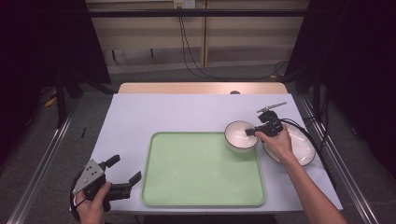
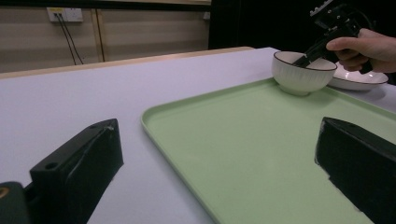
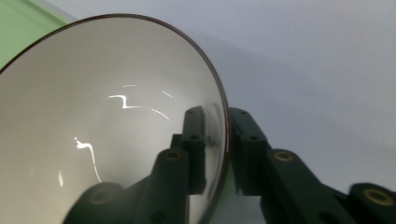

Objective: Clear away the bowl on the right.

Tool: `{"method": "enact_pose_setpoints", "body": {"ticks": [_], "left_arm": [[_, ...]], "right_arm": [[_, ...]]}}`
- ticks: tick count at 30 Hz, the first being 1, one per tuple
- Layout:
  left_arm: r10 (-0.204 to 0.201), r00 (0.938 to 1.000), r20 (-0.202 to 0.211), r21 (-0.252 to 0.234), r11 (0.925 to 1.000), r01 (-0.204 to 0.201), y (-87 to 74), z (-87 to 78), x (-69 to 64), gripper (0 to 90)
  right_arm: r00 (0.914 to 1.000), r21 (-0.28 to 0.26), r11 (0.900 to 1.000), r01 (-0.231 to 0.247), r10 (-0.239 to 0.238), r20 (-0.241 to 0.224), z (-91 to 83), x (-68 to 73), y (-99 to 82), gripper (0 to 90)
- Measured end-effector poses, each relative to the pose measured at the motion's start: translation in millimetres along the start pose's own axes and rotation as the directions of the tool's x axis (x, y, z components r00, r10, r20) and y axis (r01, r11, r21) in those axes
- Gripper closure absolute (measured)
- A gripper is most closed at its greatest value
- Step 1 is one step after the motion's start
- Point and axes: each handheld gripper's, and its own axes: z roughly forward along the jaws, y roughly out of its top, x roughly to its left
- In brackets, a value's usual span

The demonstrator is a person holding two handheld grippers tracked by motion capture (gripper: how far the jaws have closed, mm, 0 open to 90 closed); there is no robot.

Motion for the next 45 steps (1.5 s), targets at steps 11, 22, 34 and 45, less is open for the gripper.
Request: {"method": "enact_pose_setpoints", "body": {"ticks": [11, 22, 34, 45], "left_arm": [[-0.001, 1.0, 0.0, -0.002, 1.0, 0.001, -0.3, 0.1, -0.1, 0.9], [0.0, 1.0, 0.001, -0.001, 1.0, 0.0, -0.2, 0.3, -0.1, 0.9], [-0.003, 1.0, -0.007, -0.002, 1.0, 0.003, 0.0, -0.6, -0.4, 0.9], [0.004, 1.0, -0.003, 0.0, 1.0, -0.004, 0.2, 0.1, -0.1, 0.9]], "right_arm": [[0.9997, -0.044, 0.9989, -0.013, 0.012, -0.021, -4.7, -3.0, 1.0, 40.7], [0.9996, -0.071, 0.9973, -0.02, 0.021, 0.018, -8.8, -5.3, 1.5, 2.4], [0.9979, -0.187, 0.9818, -0.035, 0.045, 0.048, -23.5, -8.4, -0.8, 2.5], [0.9948, -0.247, 0.9686, 0.03, -0.004, 0.102, -41.6, -4.7, -11.7, 2.1]]}}
